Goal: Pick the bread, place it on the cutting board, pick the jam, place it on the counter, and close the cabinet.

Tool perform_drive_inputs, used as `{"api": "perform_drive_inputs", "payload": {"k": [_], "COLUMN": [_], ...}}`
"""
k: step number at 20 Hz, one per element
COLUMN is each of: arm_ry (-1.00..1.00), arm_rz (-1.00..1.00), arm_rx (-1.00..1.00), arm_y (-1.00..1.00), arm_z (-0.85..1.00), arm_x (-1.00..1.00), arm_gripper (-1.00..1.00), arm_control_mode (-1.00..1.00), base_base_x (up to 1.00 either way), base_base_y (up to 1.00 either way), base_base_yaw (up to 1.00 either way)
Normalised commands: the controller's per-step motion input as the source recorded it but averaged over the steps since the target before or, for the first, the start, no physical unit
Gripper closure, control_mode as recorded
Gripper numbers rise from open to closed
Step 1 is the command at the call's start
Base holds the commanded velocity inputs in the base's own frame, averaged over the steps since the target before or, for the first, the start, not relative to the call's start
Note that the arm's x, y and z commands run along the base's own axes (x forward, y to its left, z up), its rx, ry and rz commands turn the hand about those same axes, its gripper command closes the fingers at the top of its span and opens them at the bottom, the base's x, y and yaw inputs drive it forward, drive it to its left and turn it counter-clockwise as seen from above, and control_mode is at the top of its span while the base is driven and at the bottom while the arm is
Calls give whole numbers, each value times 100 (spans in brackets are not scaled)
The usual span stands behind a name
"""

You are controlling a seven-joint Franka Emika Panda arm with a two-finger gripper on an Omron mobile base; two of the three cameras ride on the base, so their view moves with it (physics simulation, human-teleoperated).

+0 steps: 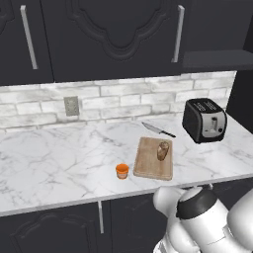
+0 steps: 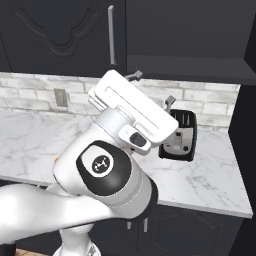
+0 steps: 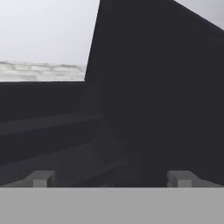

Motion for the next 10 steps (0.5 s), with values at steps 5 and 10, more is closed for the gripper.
{"api": "perform_drive_inputs", "payload": {"k": [5, 10], "arm_ry": [5, 7], "arm_rz": [0, -1], "arm_rx": [0, 0], "arm_y": [-46, -42], "arm_z": [0, 0], "arm_x": [-44, -48], "arm_gripper": [-100, -100], "arm_control_mode": [-100, -100], "base_base_x": [0, 0], "base_base_y": [0, 0], "base_base_yaw": [0, 0]}}
